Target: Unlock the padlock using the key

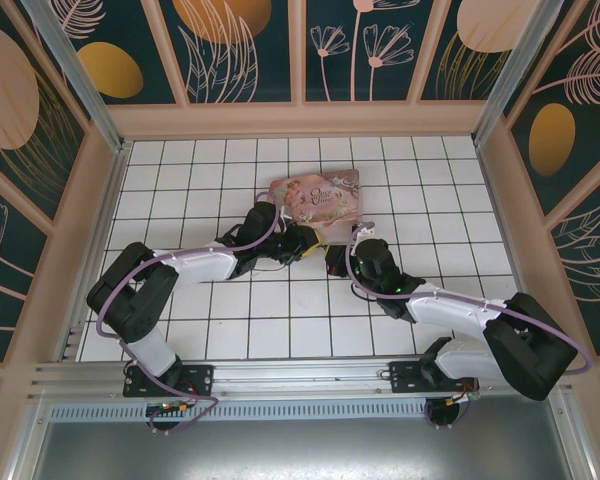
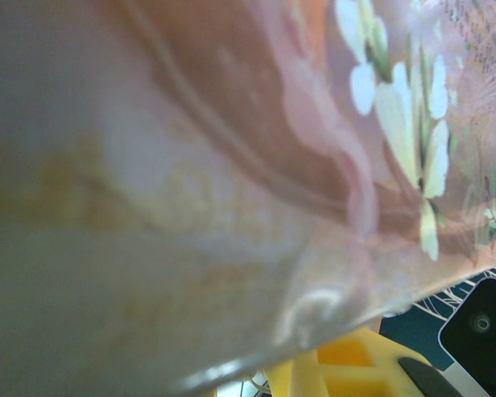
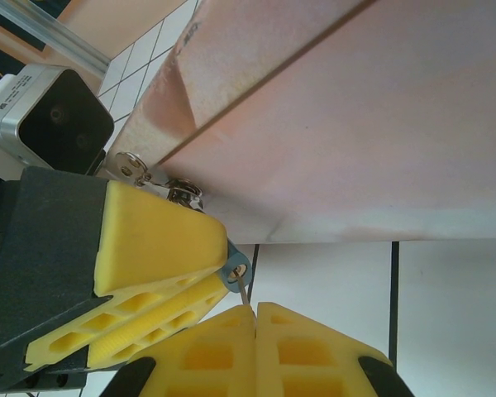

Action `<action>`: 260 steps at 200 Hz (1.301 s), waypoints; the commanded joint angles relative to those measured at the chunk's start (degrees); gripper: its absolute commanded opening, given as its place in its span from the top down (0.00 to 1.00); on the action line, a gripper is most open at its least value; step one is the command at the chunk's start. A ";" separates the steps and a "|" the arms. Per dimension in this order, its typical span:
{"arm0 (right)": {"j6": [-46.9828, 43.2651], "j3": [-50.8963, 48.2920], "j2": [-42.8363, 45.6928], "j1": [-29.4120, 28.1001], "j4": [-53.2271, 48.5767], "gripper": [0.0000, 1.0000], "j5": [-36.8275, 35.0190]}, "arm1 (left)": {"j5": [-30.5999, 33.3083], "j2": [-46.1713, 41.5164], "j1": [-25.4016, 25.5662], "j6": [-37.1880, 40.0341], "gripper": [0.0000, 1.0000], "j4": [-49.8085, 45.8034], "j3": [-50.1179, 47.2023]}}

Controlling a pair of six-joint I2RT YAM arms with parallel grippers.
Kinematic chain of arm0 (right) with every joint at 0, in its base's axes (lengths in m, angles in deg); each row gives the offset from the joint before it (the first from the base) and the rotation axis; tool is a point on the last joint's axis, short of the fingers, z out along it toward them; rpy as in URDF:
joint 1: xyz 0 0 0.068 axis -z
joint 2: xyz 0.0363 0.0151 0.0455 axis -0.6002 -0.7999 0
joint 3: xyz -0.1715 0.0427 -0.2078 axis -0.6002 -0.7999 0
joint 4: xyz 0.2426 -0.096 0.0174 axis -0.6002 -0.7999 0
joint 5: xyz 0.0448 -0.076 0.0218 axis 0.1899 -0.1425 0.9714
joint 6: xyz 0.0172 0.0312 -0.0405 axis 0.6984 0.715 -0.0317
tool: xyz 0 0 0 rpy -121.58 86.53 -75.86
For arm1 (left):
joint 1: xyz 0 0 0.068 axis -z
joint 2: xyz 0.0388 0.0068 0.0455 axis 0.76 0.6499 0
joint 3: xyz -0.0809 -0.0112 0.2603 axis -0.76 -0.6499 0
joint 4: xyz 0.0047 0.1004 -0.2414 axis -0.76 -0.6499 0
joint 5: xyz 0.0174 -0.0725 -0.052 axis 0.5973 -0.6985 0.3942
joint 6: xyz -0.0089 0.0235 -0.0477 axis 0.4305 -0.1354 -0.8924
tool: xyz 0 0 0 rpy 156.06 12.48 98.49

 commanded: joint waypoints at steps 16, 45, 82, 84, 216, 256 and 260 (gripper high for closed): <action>-1.86 3.32 -0.25 -0.31 4.07 1.00 -0.84 | -3.38 0.18 0.57 0.16 1.00 4.48 -0.18; -2.12 3.74 -0.45 0.91 4.37 1.00 -0.45 | -3.45 0.10 0.55 0.12 1.00 4.53 -0.36; -2.48 4.35 -1.27 1.72 4.85 1.00 0.18 | -3.49 0.05 0.54 0.18 1.00 4.53 -0.45; -2.48 4.41 -1.30 1.73 4.85 1.00 0.20 | -3.51 0.06 0.56 0.20 1.00 4.53 -0.45; 0.59 -0.31 0.53 1.13 6.52 1.00 4.16 | -2.46 0.75 0.59 -0.83 1.00 4.48 0.34; 1.77 -2.91 1.83 0.16 6.58 1.00 4.37 | -1.44 0.70 0.59 -0.86 1.00 4.16 1.35; 1.87 -3.08 1.89 0.15 6.58 1.00 4.22 | -1.49 0.69 0.57 -0.88 1.00 4.13 1.50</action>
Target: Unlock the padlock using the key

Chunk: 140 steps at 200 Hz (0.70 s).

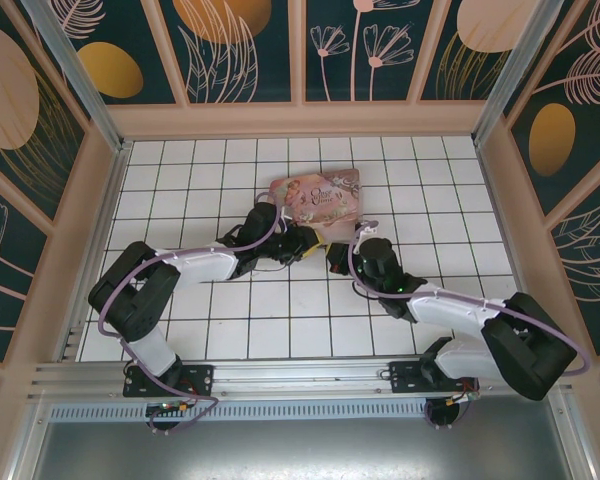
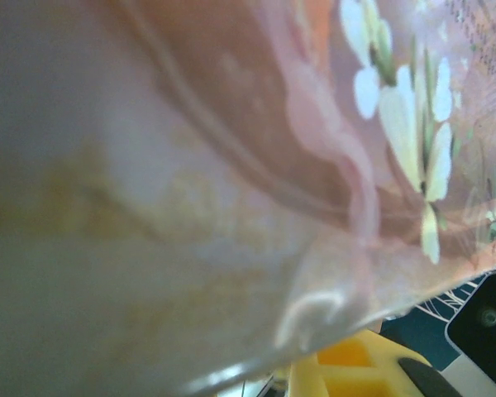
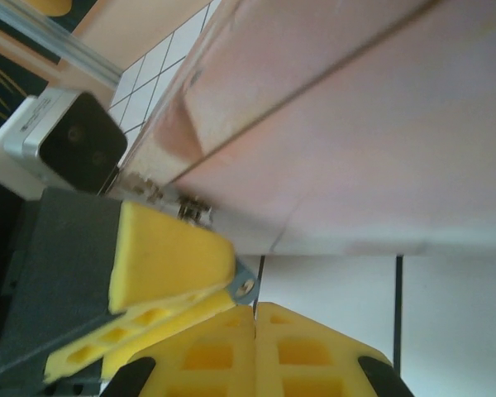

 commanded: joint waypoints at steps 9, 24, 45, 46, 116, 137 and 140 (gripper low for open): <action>1.63 -1.89 1.99 -1.23 3.39 1.00 1.94 | -1.61 0.16 0.53 -0.80 1.00 3.39 1.86; 1.84 -2.28 1.92 -1.26 3.94 1.00 1.64 | -1.61 0.18 0.52 -0.84 1.00 3.32 2.20; 2.01 -2.48 2.26 -1.27 3.97 1.00 1.09 | -1.39 0.20 0.53 -0.63 1.00 2.77 2.56; 2.01 -2.48 2.30 -1.27 3.98 1.00 1.05 | -1.39 0.21 0.48 -0.62 1.00 2.77 2.52; 3.72 -3.76 5.49 -1.18 3.86 1.00 -3.89 | -1.03 0.22 0.53 -1.89 1.00 2.69 2.23; 4.37 -3.73 5.53 -1.18 4.47 1.00 -4.26 | -0.56 0.14 0.53 -1.70 1.00 1.58 2.44; 4.38 -3.71 5.55 -1.14 4.59 1.00 -4.26 | -0.47 0.21 0.53 -1.72 1.00 1.55 2.48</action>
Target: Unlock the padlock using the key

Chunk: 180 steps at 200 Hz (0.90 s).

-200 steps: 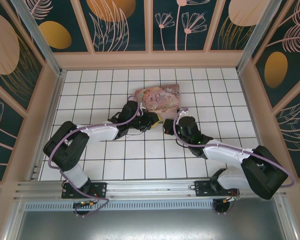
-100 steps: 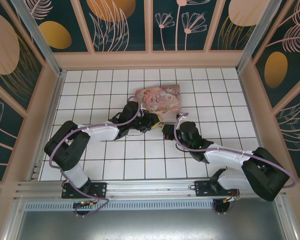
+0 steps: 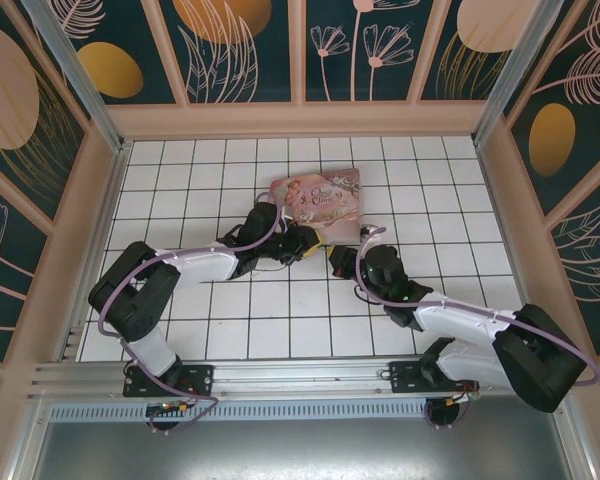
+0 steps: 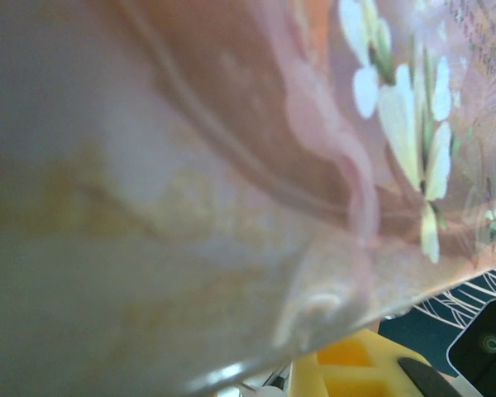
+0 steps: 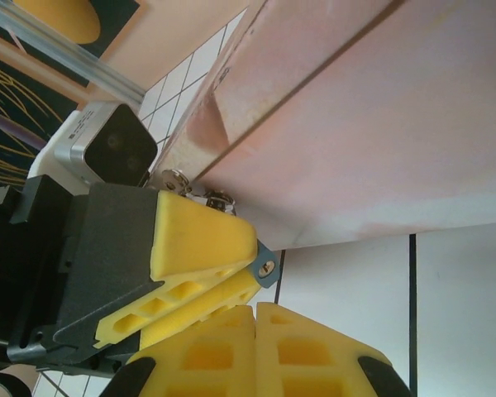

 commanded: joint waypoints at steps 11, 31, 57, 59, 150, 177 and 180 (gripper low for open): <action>1.47 -0.36 0.92 -0.24 2.37 1.00 -2.43 | -0.61 0.14 0.46 -1.53 1.00 1.50 2.22; 1.80 -0.25 1.02 -0.24 2.08 1.00 -3.99 | -0.68 0.18 0.46 -2.20 1.00 2.04 1.97; 2.60 -0.94 0.93 -0.24 2.91 1.00 -5.71 | -0.73 0.14 0.44 -2.60 1.00 2.18 2.12; 2.72 -1.02 0.87 -0.24 3.03 1.00 -5.87 | -0.68 0.20 0.44 -2.60 1.00 2.14 2.17; 5.96 -2.63 -2.08 -0.59 8.04 1.00 -7.42 | -1.02 2.36 0.42 -5.59 1.00 4.42 1.86; 6.15 -2.88 -2.06 -0.77 8.04 1.00 -6.98 | -0.30 2.89 0.42 -4.17 1.00 2.87 2.38; 6.21 -2.89 -1.85 -0.77 7.85 1.00 -6.93 | 0.10 2.94 0.44 -3.54 1.00 2.12 2.60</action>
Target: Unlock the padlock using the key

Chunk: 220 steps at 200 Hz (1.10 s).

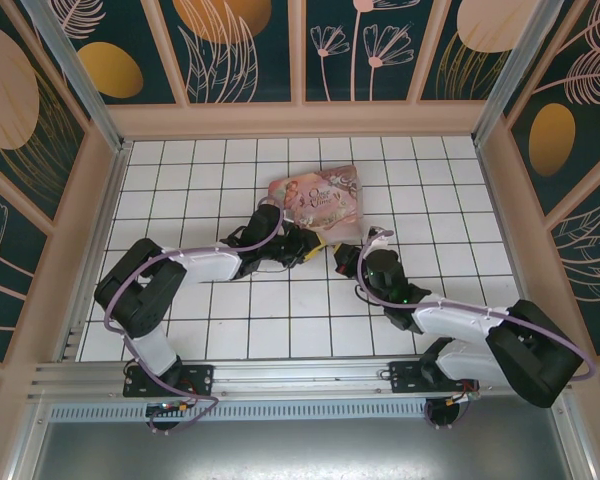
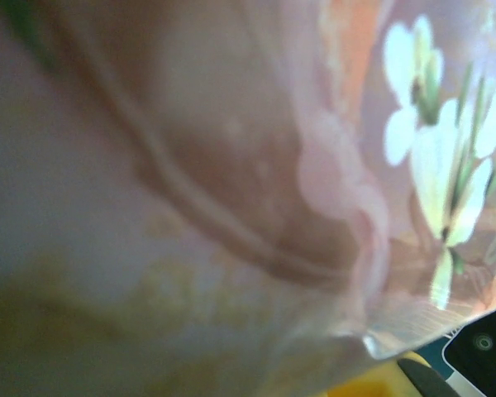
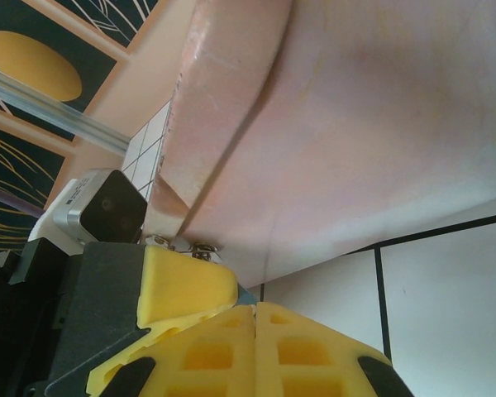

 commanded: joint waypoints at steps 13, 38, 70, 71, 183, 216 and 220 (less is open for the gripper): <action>1.50 -0.70 1.14 -0.62 1.09 1.00 -0.55 | 2.07 1.55 0.16 3.29 1.00 -2.82 3.88; 1.49 -0.75 4.52 -0.62 -3.38 1.00 -0.17 | 6.94 2.89 0.16 10.30 1.00 -11.08 7.36; 1.87 -1.01 9.61 -0.45 -8.05 1.00 0.35 | 14.48 4.08 0.14 18.49 1.00 -19.93 10.90; 1.85 -0.99 9.74 -0.45 -8.11 1.00 0.41 | 14.66 4.09 0.10 18.65 1.00 -20.10 10.94; 9.71 1.40 10.83 6.26 -5.22 1.00 15.68 | 18.33 1.95 0.09 25.72 0.61 -21.18 7.00; 12.04 1.99 10.25 7.46 -3.38 1.00 17.89 | 17.81 -4.92 0.14 26.22 0.35 -20.48 2.02; 12.23 2.16 10.10 7.63 -3.07 1.00 18.29 | 17.78 -5.86 0.11 26.31 0.33 -20.46 1.50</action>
